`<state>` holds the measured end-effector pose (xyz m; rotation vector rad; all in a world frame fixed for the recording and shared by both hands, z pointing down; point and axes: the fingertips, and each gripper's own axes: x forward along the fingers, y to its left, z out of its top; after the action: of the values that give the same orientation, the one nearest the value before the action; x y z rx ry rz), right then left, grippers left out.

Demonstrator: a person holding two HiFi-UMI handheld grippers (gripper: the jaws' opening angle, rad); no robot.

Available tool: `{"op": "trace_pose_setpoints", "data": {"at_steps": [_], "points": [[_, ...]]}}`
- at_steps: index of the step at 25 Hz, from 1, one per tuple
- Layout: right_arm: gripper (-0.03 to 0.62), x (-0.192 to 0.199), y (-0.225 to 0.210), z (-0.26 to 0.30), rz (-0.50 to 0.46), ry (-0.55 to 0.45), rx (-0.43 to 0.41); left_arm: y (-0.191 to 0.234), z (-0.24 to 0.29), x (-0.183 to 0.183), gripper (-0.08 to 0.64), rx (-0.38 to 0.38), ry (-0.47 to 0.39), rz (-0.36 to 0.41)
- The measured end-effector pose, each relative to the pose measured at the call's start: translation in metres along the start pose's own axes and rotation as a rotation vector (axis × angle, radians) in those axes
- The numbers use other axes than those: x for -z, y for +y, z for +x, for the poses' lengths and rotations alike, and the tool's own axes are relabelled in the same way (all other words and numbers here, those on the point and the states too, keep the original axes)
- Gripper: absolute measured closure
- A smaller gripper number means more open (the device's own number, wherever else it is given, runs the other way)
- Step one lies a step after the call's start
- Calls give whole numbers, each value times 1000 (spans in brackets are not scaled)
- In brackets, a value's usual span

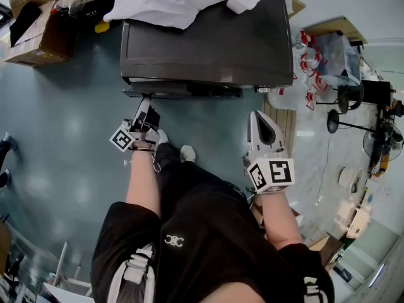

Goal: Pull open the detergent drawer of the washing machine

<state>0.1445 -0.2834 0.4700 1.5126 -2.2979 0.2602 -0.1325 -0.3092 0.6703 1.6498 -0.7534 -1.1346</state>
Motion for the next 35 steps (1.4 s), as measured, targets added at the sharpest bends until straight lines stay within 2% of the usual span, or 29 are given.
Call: {"op": "trace_pose_setpoints", "data": {"at_steps": [6,12,27,31,35], "points": [[591,9,9,6,14,-8,-23,-6,-21,14,449,17,13,11],[591,7,22,5,6,-28,-53,-8,-30,16,449,6,0,5],[591,16,22,-6,4,-38,-119,-24,-61,36,448,-45,-27,14],[591,18,26,-11,-58,-44,-128,-28,-74,44,448,-56,-21,16],[591,21,32,-12,-61,-49,-157,-33,-83,49,448,-57,-14,22]]}}
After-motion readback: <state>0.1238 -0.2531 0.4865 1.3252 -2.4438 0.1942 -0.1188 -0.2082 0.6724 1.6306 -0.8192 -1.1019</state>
